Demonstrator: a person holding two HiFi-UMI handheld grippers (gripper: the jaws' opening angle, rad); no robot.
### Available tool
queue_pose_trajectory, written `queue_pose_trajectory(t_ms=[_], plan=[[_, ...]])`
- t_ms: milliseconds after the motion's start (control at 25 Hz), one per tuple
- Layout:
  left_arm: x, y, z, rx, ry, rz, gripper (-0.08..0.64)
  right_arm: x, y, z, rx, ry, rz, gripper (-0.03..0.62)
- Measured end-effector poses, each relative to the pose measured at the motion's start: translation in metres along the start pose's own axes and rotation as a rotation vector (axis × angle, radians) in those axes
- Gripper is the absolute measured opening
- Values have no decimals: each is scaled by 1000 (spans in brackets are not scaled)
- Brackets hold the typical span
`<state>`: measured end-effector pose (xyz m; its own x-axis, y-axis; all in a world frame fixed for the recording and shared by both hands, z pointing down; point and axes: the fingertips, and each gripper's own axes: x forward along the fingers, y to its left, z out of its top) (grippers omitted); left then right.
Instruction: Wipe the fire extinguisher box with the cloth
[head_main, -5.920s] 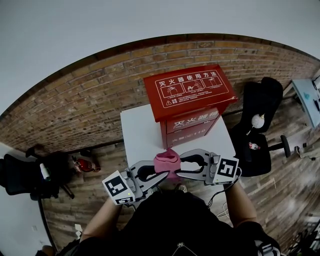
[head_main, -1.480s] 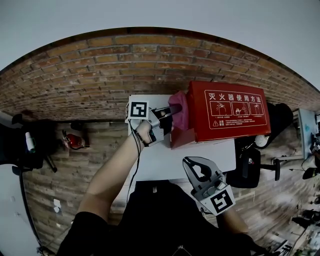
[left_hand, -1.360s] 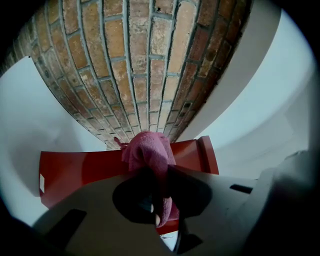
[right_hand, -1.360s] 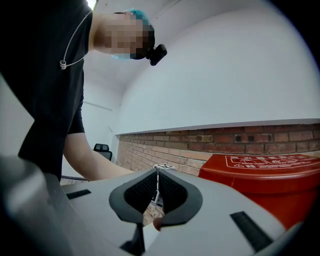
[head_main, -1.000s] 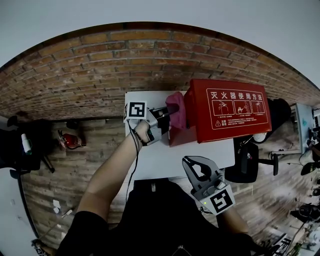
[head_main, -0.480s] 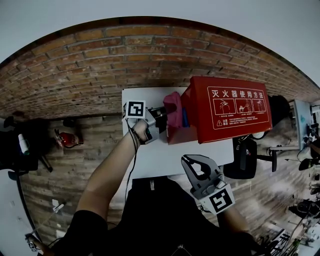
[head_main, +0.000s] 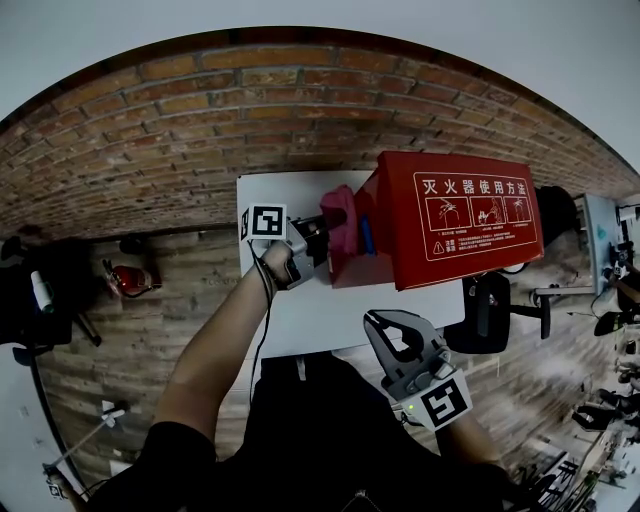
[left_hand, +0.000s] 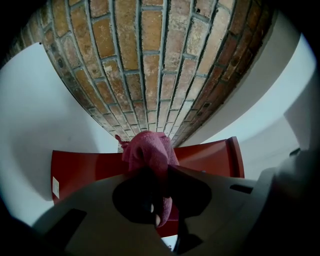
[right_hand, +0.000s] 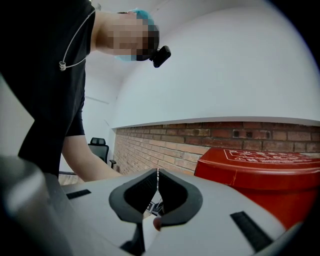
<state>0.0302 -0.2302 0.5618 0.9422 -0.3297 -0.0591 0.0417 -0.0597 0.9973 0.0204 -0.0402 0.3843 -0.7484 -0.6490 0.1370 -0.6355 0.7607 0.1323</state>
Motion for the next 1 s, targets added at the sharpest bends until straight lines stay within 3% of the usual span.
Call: queue_pose_trajectory(t_ms=[440,1000], plan=[[-3,32,-3,4,-16,33,83,1,-1,-1,7,9,-8,26],[-6,85,-10,44,-3,148,83,-6,-7,-10,13,24,-24,26]])
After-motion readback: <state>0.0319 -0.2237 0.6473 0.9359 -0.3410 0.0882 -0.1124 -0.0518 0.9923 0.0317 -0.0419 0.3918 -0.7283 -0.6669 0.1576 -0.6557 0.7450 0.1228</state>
